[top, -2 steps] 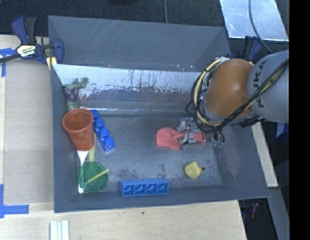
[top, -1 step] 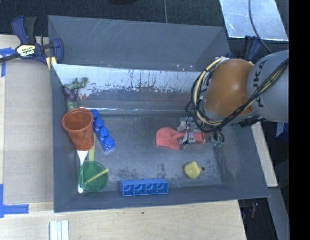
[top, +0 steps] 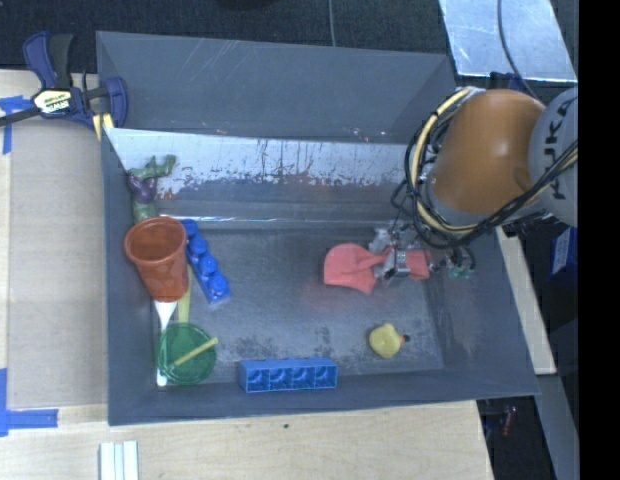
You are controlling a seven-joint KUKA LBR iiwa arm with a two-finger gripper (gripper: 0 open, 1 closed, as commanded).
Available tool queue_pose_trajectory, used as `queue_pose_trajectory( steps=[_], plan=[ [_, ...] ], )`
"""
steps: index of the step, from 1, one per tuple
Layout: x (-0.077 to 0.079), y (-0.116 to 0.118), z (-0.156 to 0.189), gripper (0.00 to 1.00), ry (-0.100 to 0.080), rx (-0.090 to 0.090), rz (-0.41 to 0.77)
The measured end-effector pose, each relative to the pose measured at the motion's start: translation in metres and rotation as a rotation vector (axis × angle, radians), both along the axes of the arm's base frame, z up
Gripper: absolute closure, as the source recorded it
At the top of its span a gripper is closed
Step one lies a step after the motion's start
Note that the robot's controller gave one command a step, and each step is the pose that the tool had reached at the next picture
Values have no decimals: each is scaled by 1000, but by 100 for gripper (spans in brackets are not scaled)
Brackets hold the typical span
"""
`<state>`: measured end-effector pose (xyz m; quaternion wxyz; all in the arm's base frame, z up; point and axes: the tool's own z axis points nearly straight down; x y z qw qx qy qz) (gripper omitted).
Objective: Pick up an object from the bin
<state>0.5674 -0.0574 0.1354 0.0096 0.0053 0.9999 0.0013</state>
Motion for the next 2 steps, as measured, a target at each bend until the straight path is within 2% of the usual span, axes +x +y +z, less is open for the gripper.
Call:
queue_pose_trajectory(
  steps=[1,2],
  plan=[
    [15,-23,-13,100,-7,-8,329],
    [36,-22,-40,100,-10,-7,342]
  ],
)
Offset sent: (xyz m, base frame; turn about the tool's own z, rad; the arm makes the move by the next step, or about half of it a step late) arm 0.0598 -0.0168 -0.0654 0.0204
